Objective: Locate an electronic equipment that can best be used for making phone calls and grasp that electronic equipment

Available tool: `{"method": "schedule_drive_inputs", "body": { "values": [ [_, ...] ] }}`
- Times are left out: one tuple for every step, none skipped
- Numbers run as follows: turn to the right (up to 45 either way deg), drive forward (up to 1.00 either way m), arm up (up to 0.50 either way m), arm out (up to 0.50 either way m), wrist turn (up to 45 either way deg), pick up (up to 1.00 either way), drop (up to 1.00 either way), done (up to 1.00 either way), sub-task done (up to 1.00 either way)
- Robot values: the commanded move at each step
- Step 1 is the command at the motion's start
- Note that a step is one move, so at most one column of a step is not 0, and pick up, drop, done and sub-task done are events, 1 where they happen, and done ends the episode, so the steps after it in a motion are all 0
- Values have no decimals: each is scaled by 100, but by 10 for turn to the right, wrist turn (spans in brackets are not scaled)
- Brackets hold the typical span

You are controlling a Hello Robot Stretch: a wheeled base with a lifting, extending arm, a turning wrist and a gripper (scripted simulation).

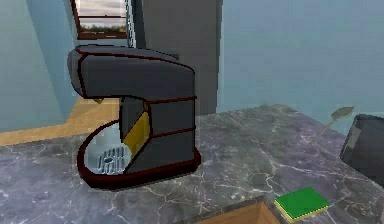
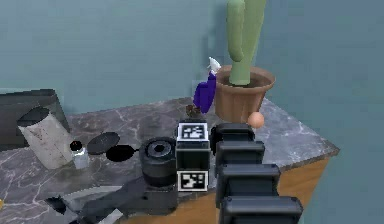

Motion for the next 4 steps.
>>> {"method": "schedule_drive_inputs", "body": {
  "values": [
    [0,0,0,0,450,0,0,0,0],
    [0,0,0,0,180,0,0,0,0],
    [0,0,-16,0,0,0,0,0,0],
    [0,0,0,0,0,100,0,0,0]
  ]
}}
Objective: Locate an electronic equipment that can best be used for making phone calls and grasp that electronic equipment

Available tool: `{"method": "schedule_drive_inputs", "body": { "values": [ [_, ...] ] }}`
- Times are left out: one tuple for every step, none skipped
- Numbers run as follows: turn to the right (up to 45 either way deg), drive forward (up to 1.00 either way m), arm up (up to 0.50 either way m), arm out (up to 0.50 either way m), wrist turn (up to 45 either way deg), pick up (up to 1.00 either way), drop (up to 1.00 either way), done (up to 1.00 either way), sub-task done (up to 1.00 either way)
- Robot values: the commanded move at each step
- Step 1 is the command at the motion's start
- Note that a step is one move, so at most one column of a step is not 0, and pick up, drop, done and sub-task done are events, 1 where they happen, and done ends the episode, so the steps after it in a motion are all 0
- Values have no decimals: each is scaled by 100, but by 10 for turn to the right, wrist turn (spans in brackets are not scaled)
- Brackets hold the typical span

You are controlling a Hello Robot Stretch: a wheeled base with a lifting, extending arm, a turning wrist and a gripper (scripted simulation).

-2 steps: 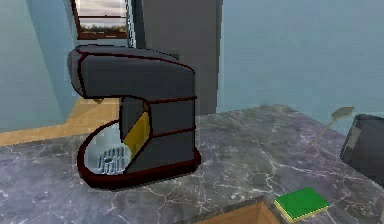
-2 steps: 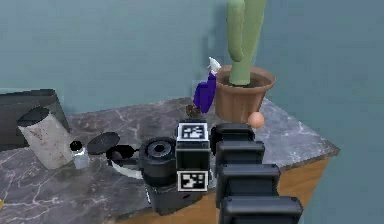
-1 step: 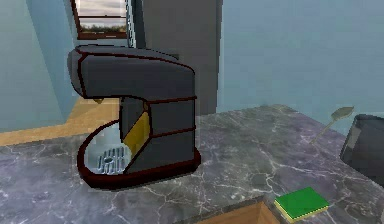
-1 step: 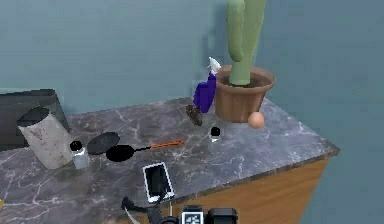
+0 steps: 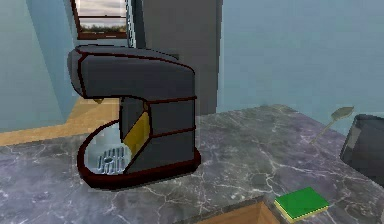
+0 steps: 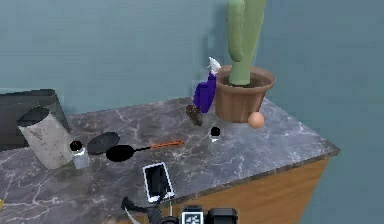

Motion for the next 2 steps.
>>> {"method": "schedule_drive_inputs", "body": {
  "values": [
    [0,0,10,0,0,0,0,0,0],
    [0,0,0,0,0,0,0,100,0]
  ]
}}
